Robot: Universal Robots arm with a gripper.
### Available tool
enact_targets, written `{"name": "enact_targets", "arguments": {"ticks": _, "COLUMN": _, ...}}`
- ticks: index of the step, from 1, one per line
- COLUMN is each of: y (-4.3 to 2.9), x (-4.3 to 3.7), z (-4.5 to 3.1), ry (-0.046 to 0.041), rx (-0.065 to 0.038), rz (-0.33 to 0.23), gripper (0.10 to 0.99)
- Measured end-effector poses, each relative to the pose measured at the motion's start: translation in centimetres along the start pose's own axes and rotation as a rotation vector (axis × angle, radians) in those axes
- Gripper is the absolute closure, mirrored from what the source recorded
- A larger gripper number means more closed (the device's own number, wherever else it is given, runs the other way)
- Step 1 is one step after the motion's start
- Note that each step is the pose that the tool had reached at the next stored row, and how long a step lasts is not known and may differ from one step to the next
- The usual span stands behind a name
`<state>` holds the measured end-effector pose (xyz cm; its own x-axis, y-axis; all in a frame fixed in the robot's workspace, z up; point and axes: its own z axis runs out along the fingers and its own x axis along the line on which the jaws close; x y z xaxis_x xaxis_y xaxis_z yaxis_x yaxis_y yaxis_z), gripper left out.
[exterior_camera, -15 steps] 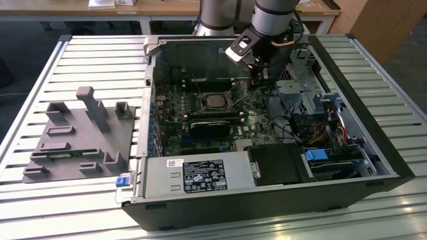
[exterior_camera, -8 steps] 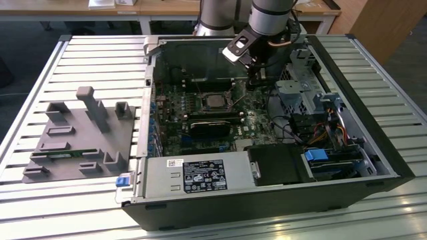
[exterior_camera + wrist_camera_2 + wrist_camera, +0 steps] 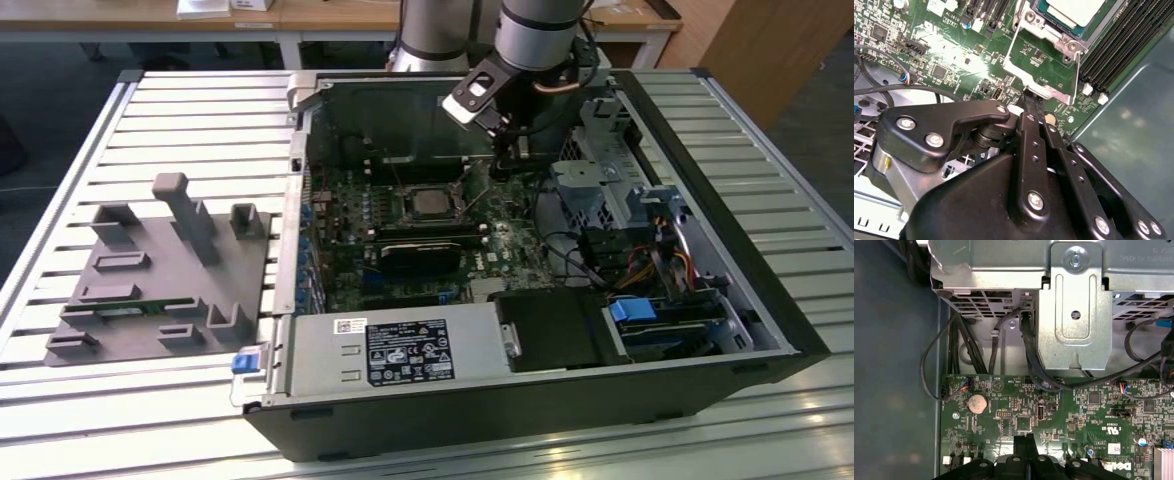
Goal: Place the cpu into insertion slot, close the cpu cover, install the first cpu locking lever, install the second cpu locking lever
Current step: 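Close the cpu cover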
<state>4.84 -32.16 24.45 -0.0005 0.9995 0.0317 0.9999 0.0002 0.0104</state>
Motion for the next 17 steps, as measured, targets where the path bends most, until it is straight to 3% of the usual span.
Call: {"name": "enact_targets", "arguments": {"ticks": 17, "y": -0.57, "x": 0.0, "z": -0.01, "ry": 0.0, "rx": 0.0, "rz": 0.0, "gripper": 0.98}}
